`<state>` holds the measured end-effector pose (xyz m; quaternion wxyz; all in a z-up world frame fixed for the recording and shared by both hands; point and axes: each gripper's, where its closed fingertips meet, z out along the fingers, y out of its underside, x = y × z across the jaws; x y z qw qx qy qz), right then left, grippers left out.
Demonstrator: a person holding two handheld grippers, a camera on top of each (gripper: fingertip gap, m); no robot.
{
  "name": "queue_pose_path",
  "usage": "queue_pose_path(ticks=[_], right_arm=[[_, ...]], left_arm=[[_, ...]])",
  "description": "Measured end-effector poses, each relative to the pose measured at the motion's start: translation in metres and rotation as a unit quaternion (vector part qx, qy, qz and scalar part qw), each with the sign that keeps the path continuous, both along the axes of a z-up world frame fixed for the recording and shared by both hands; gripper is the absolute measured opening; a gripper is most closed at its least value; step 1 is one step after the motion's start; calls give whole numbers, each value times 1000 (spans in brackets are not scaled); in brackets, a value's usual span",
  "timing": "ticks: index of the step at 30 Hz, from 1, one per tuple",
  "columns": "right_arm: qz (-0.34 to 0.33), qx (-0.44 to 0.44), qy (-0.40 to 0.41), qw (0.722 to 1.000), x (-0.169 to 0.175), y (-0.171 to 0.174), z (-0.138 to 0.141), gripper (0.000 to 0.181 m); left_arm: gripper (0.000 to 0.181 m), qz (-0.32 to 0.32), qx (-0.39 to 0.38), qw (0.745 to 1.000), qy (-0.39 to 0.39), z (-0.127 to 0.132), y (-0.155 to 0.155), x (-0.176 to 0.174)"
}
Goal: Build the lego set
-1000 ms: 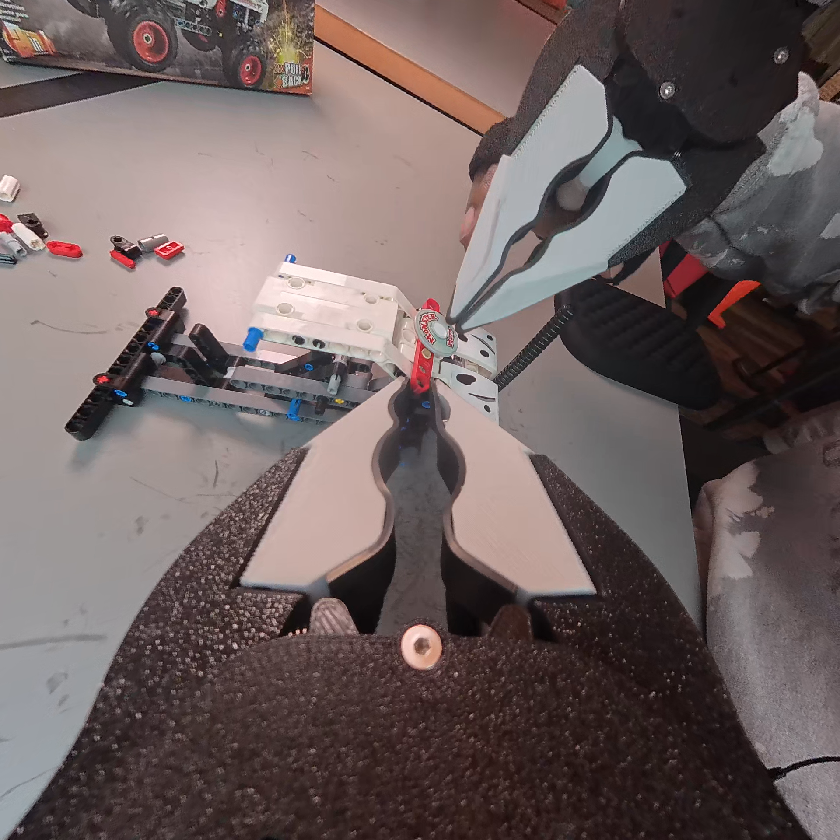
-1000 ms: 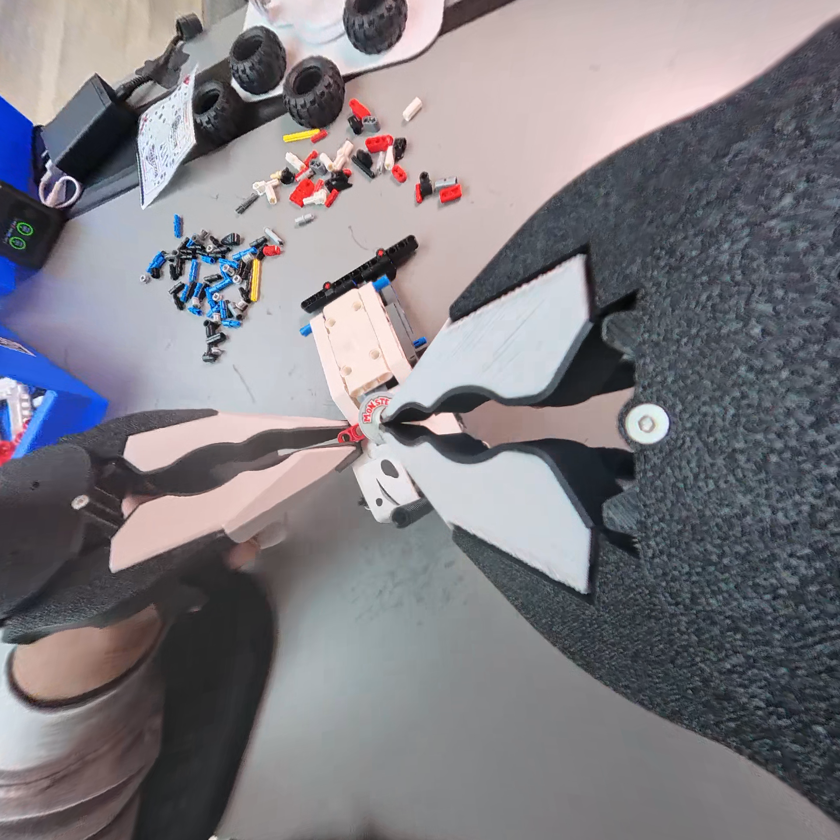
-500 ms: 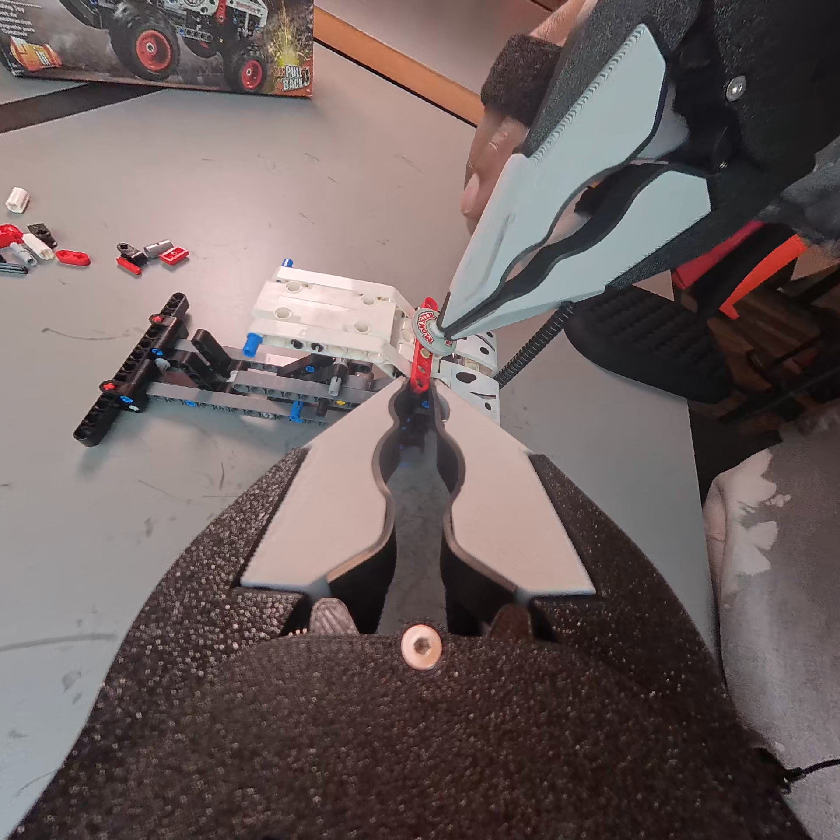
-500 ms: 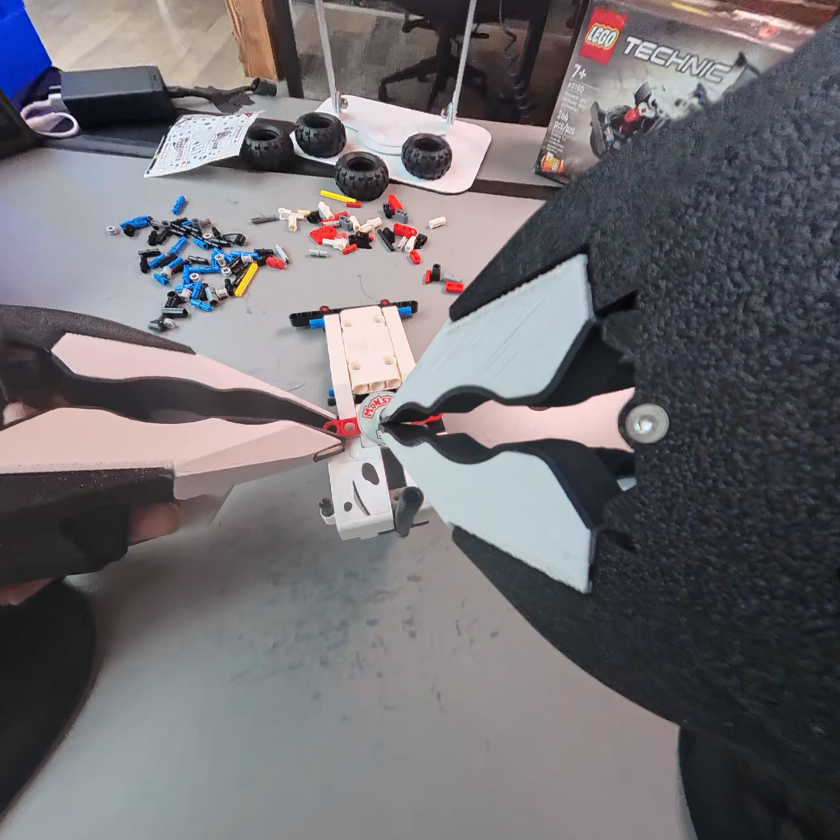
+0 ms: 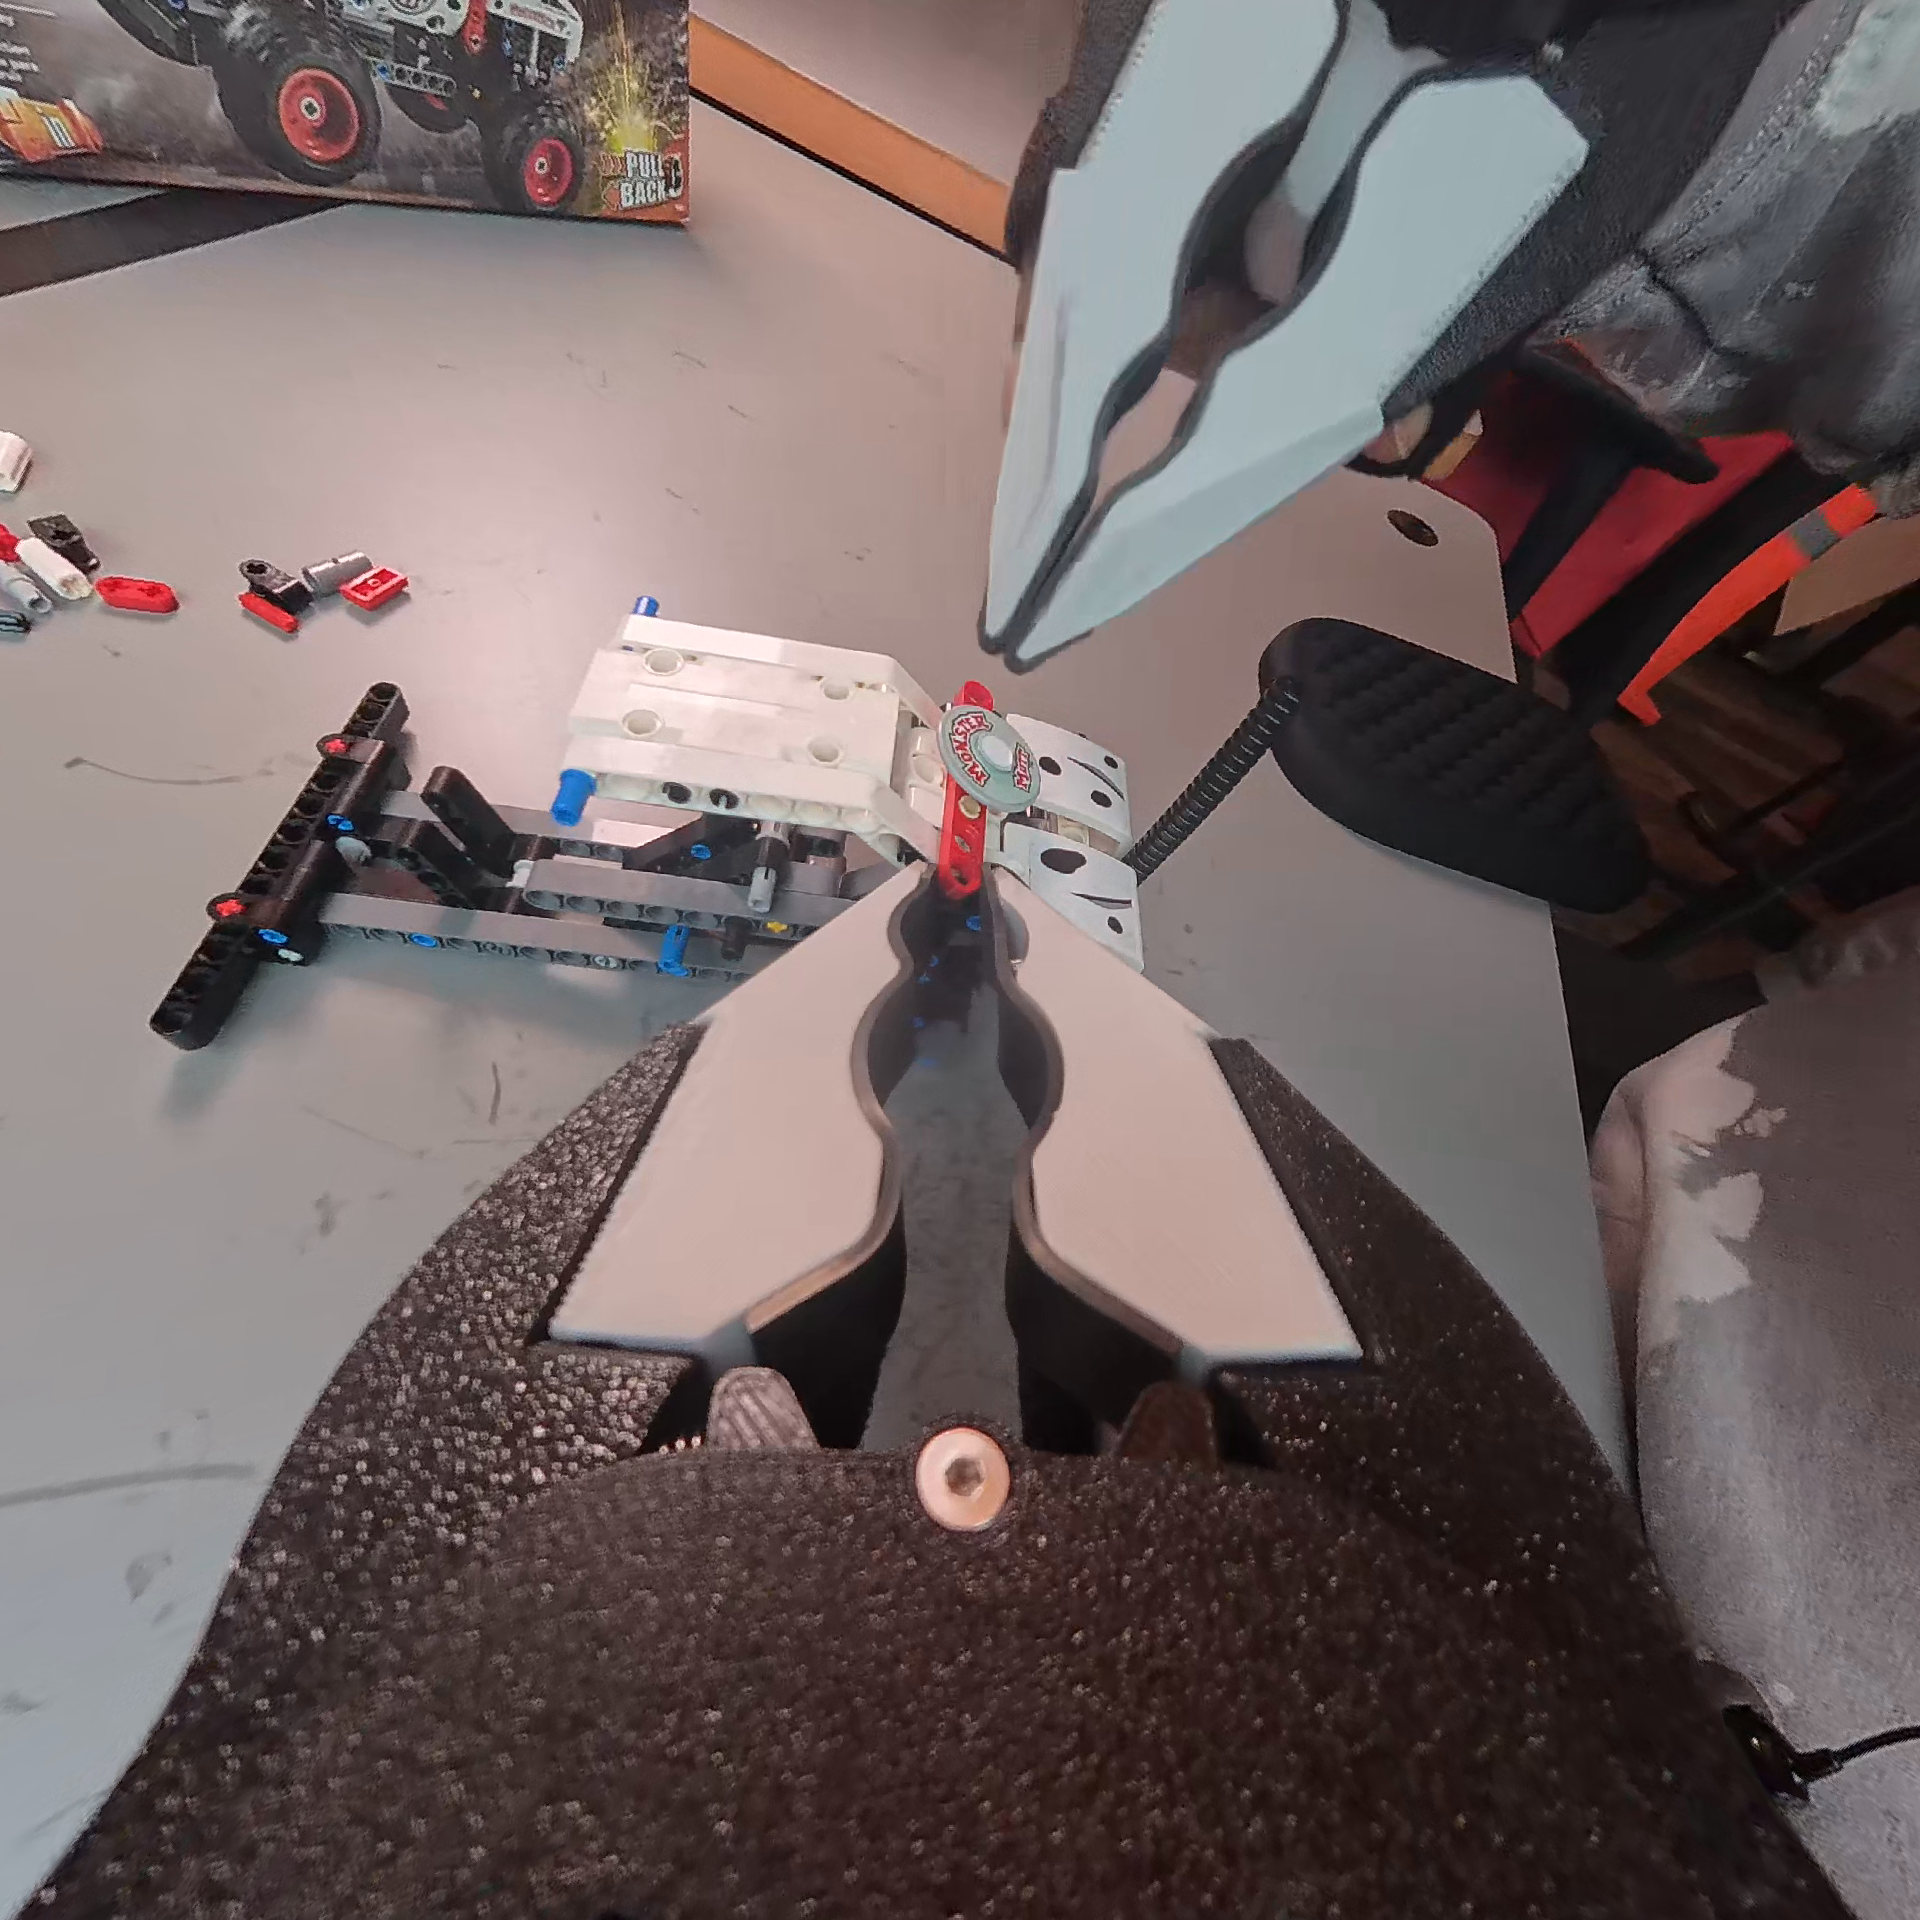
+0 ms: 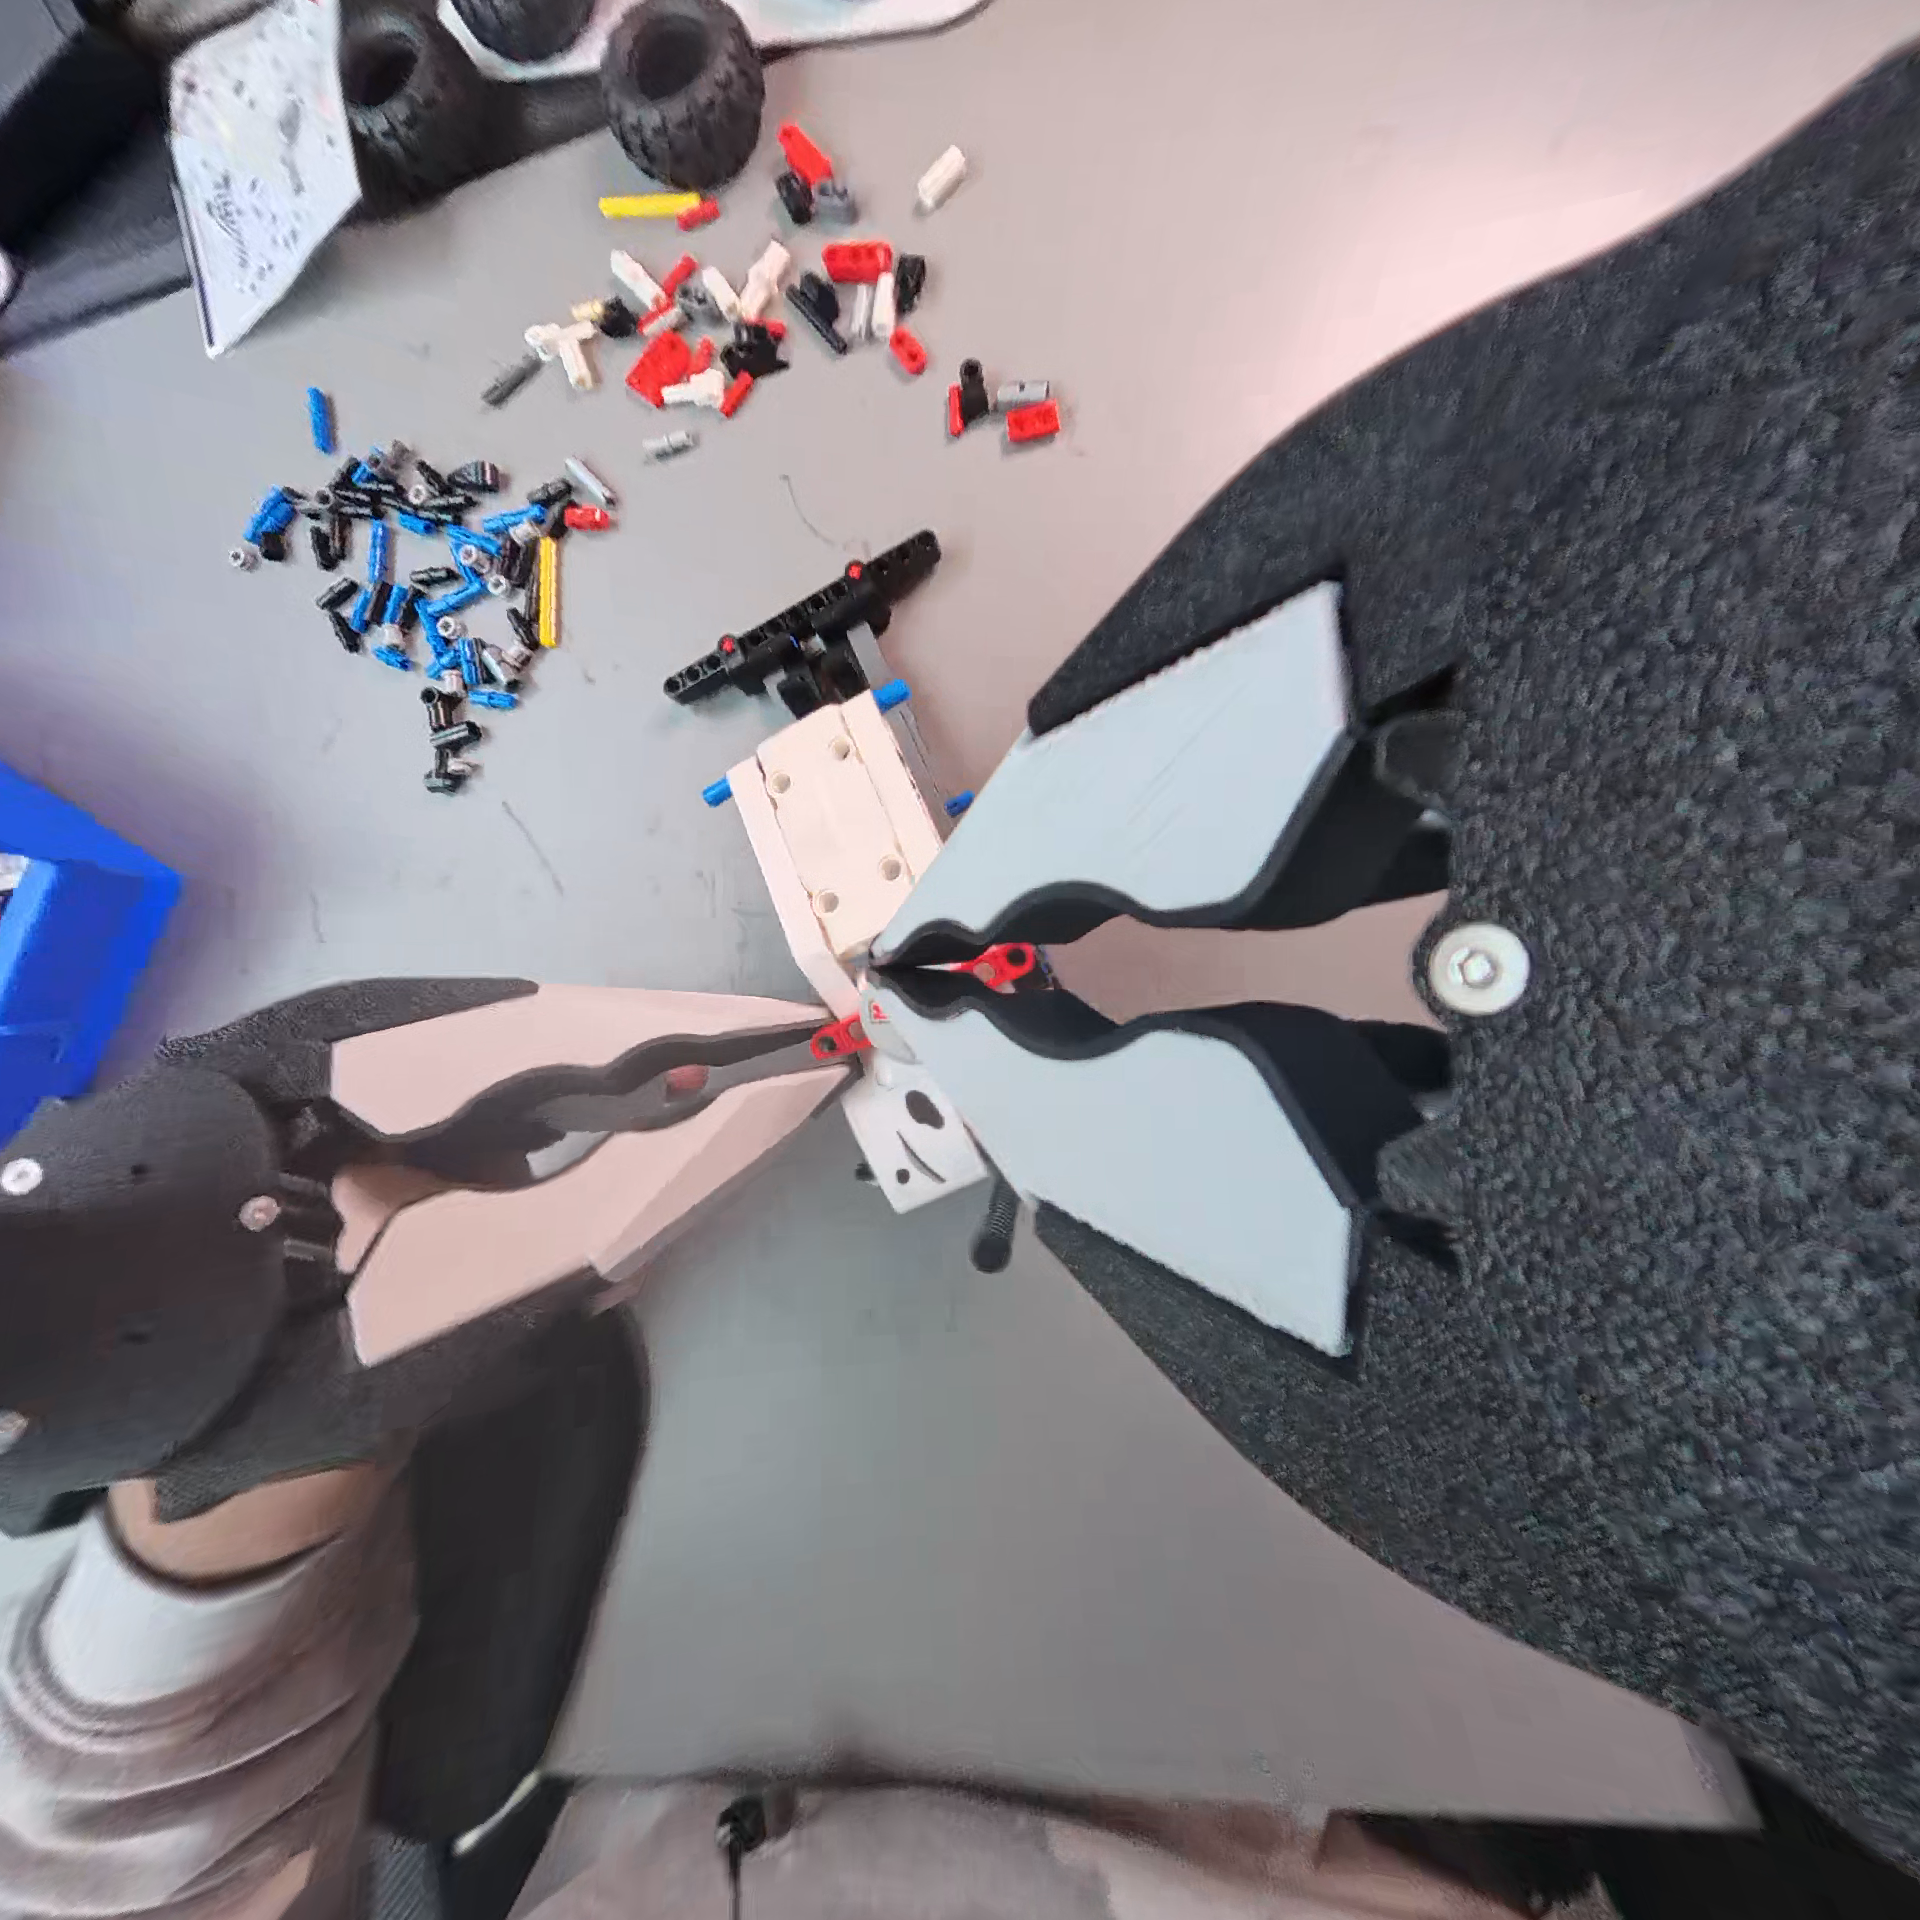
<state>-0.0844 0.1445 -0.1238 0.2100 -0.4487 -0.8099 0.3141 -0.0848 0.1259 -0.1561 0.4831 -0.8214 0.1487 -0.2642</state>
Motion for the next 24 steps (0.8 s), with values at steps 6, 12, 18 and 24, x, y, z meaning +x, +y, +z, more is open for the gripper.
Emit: queue_pose_path(ticks=[6, 12, 18, 24], right_arm=[[65, 135, 12, 989, 10, -9, -19, 10], [86, 176, -4, 981, 6, -6, -20, 2], [97, 190, -46, 976, 5, -7, -20, 0], [-26, 48, -37, 998, -5, 7, -15, 0]], left_arm=[[8, 2, 0, 1000, 0, 0, 1, 0], [7, -1, 6, 1000, 10, 0, 0, 0], [7, -5, 9, 1000, 14, 0, 0, -1], [7, -6, 5, 1000, 7, 0, -1, -1]])
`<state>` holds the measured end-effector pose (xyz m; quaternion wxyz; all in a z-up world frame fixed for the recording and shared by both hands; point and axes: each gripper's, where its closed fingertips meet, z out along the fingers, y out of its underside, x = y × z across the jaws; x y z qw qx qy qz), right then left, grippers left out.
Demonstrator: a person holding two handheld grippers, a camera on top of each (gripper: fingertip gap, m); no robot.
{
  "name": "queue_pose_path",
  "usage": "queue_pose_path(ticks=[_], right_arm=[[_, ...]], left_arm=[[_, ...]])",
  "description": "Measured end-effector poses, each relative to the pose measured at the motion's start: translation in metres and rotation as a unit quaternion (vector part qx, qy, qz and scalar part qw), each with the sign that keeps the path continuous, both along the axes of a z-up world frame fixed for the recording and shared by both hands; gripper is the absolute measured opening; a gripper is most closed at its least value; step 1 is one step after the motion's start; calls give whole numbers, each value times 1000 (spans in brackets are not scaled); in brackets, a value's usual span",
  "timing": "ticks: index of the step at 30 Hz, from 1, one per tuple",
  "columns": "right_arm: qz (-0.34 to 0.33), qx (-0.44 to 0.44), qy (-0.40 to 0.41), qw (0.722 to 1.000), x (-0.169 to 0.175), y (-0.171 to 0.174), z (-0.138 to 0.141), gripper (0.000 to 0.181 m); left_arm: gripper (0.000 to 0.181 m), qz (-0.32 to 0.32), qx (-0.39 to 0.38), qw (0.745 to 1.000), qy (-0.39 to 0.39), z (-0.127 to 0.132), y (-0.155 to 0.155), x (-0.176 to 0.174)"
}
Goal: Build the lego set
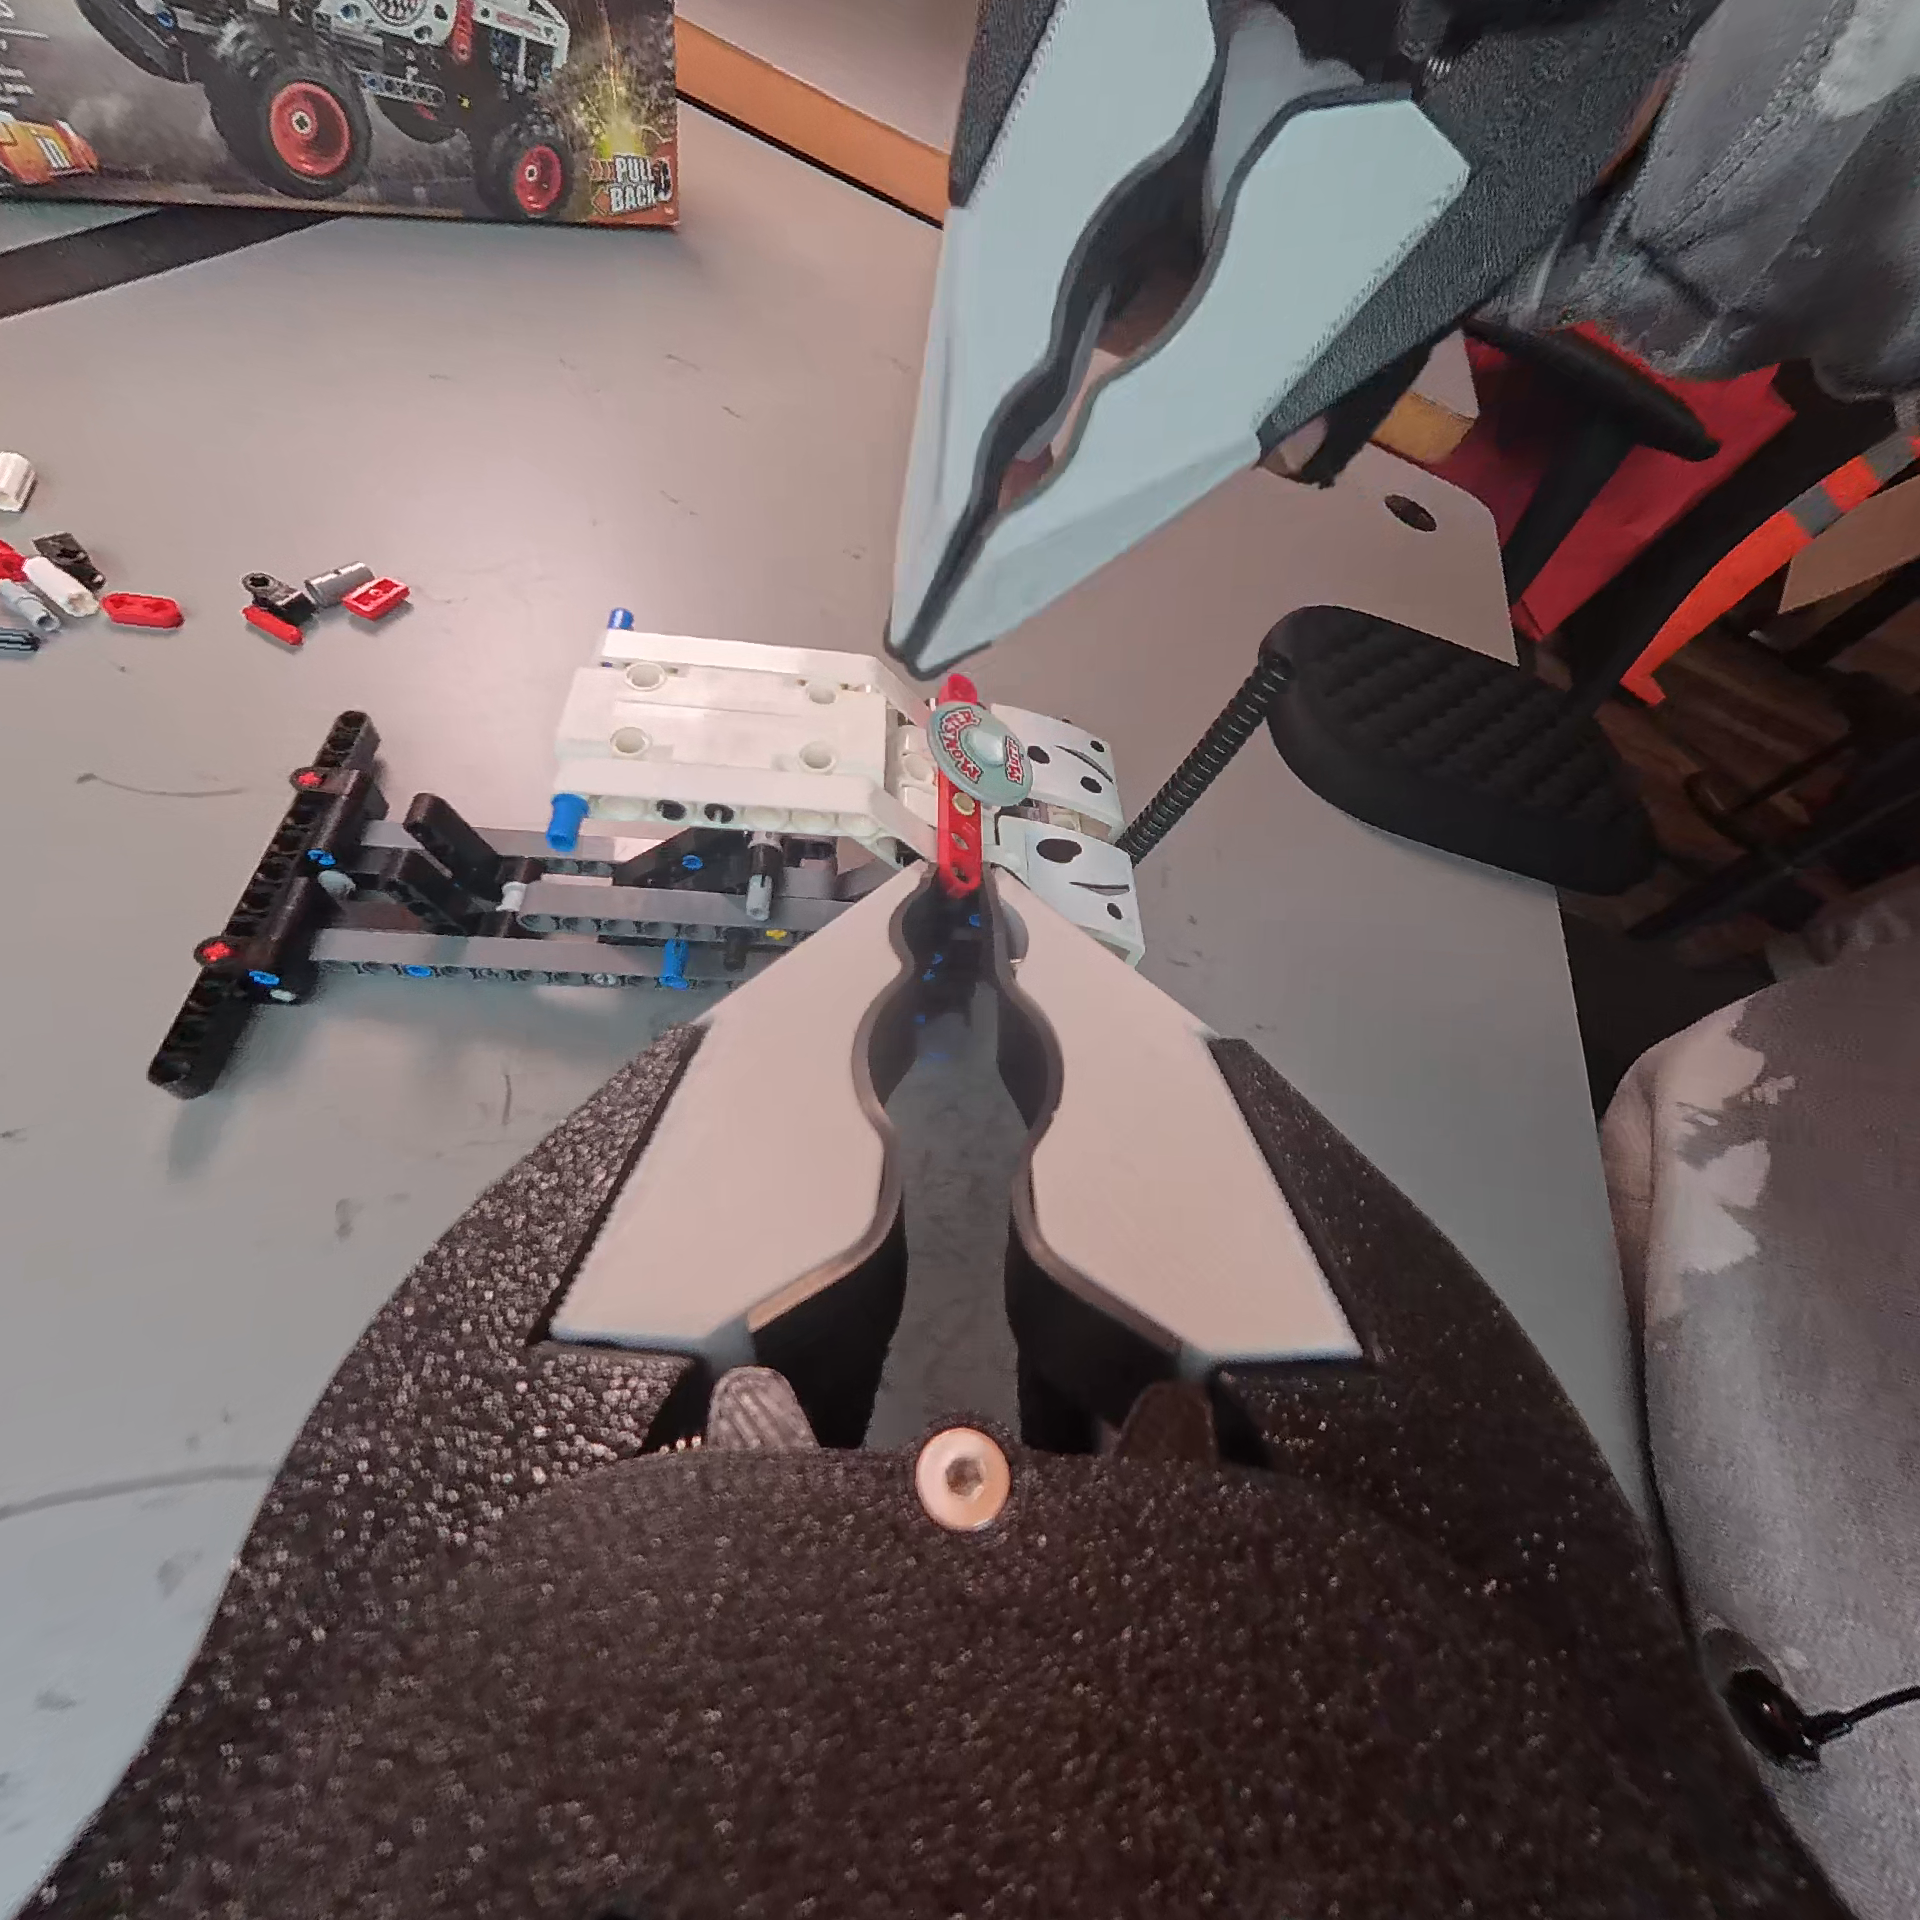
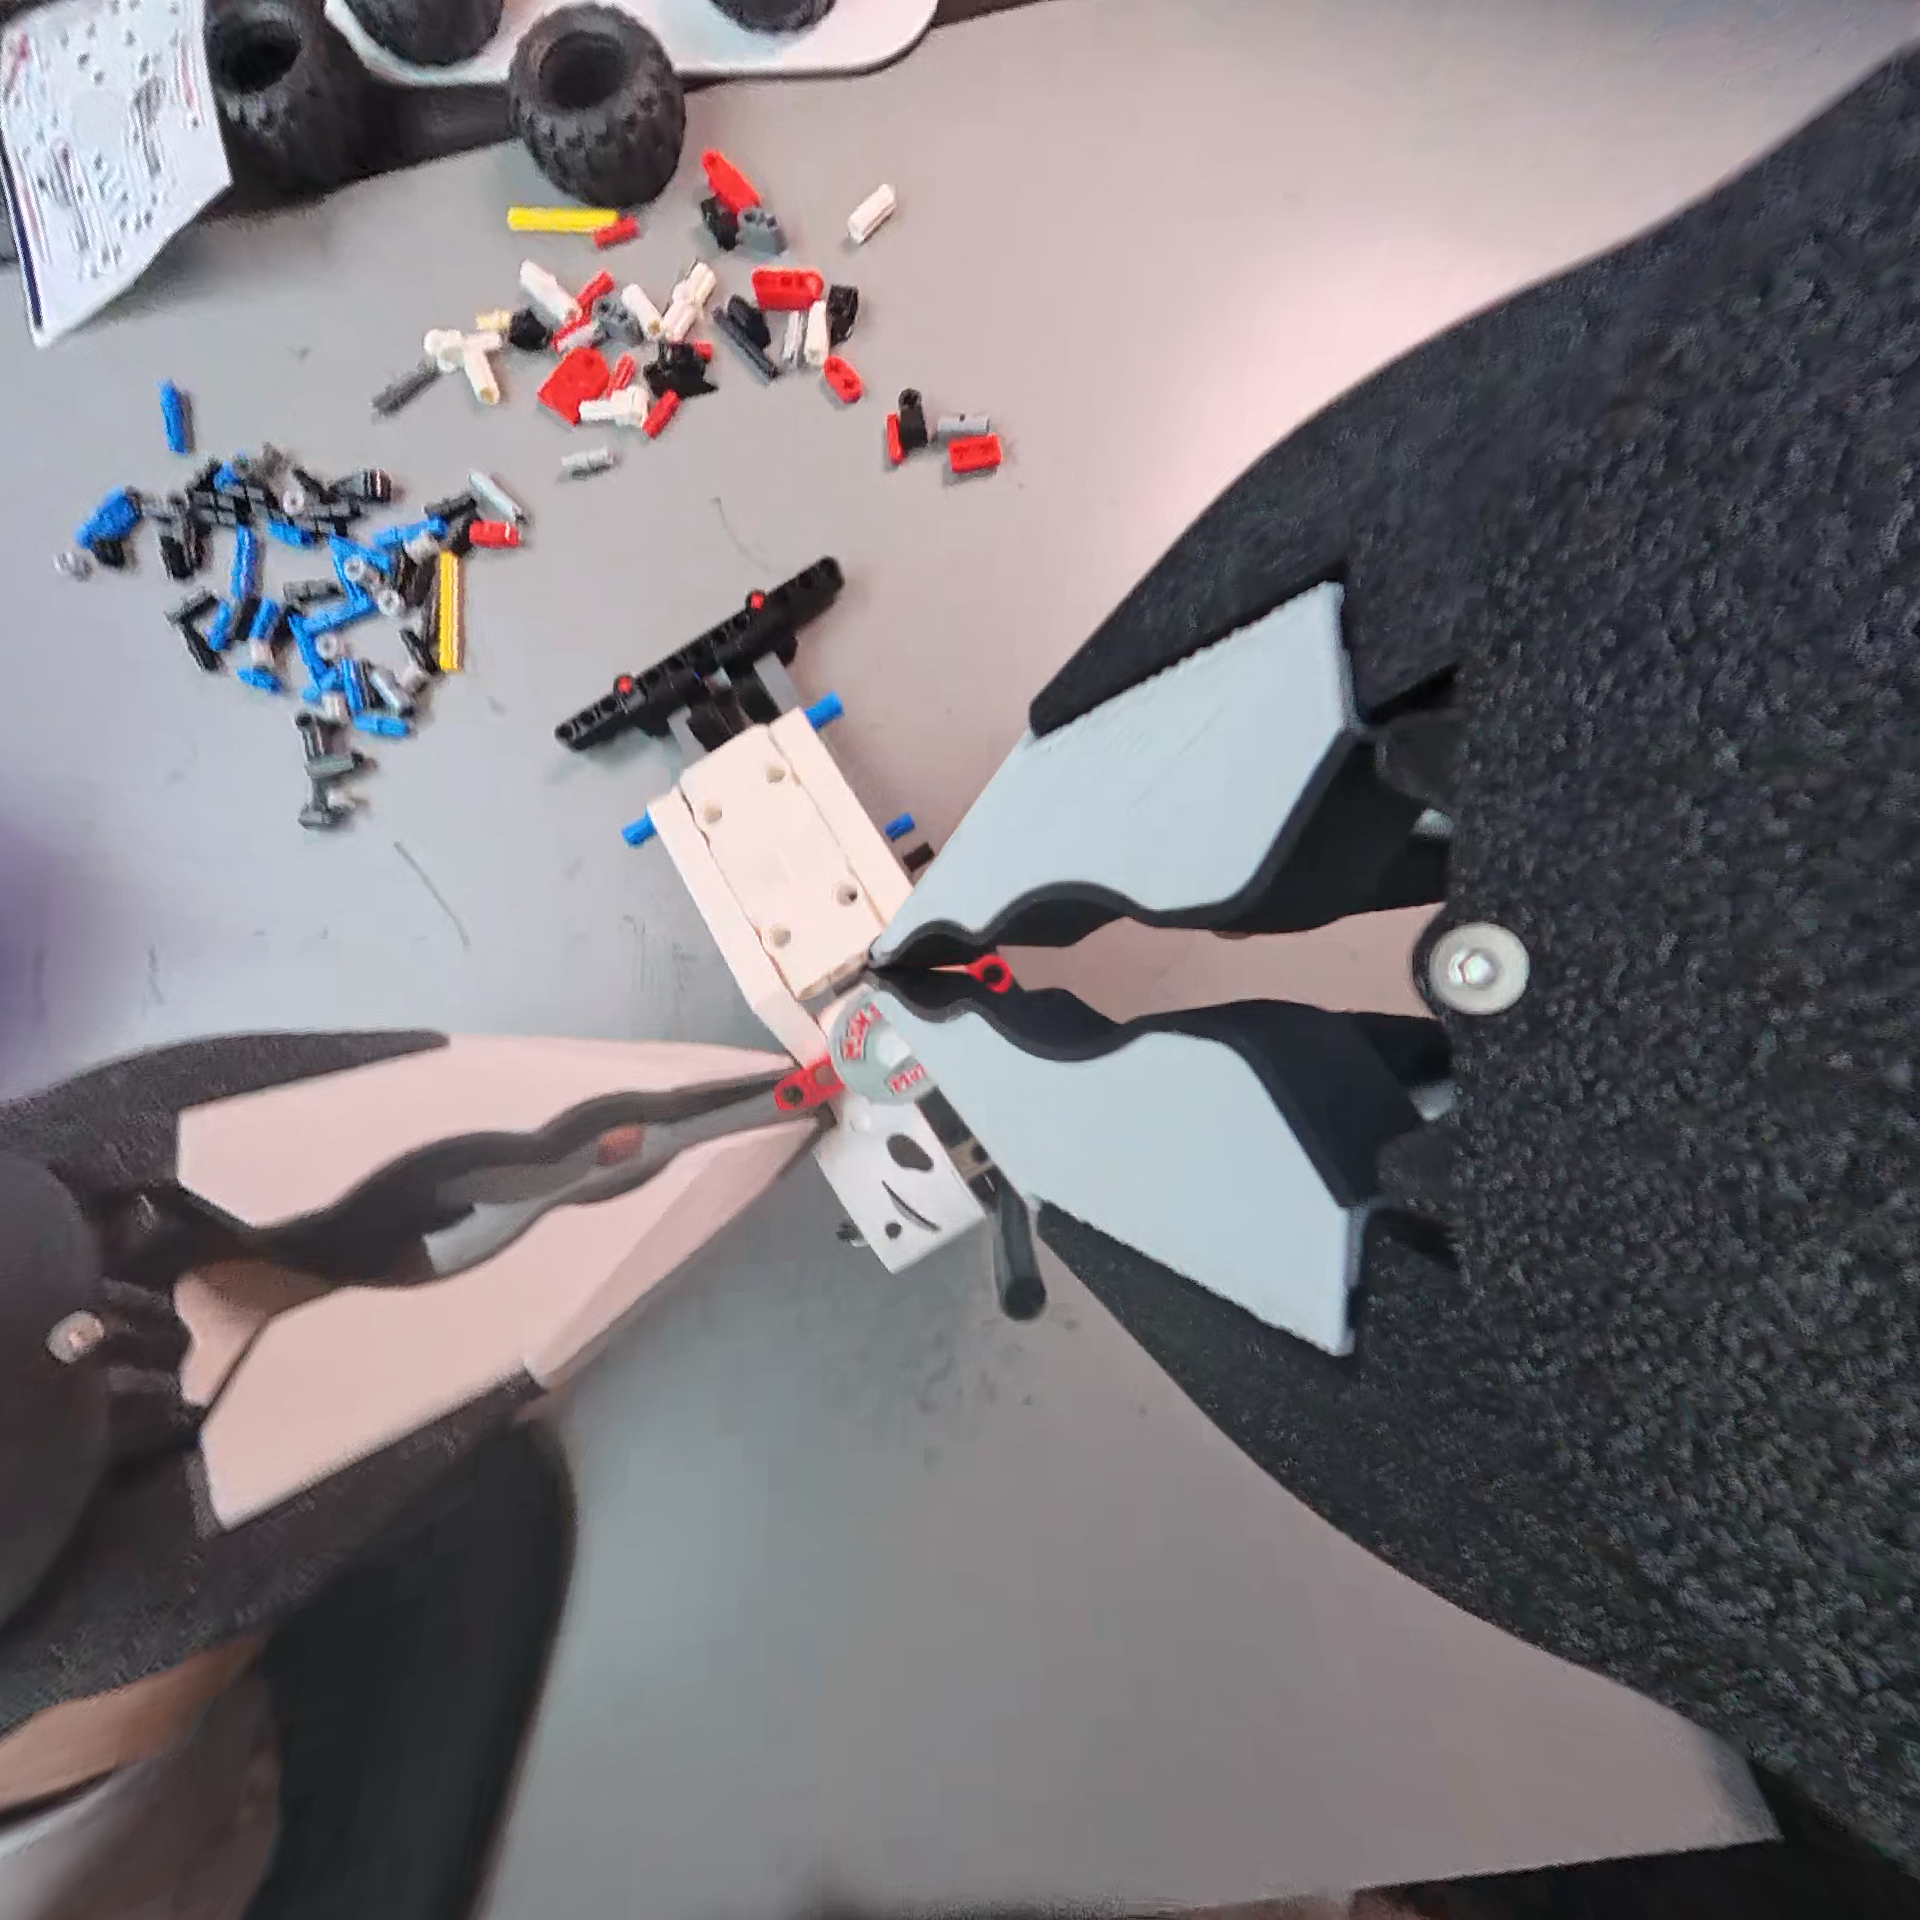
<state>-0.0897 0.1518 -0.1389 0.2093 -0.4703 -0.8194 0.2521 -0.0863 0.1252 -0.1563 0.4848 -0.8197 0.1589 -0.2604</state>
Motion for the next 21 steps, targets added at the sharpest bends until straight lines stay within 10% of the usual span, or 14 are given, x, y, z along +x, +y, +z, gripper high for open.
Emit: queue_pose_path(ticks=[21], right_arm=[[186, 173, -33, 967, 12, -13, -5, 0]], left_arm=[[7, -8, 8, 1000, 7, 0, -1, 3]])
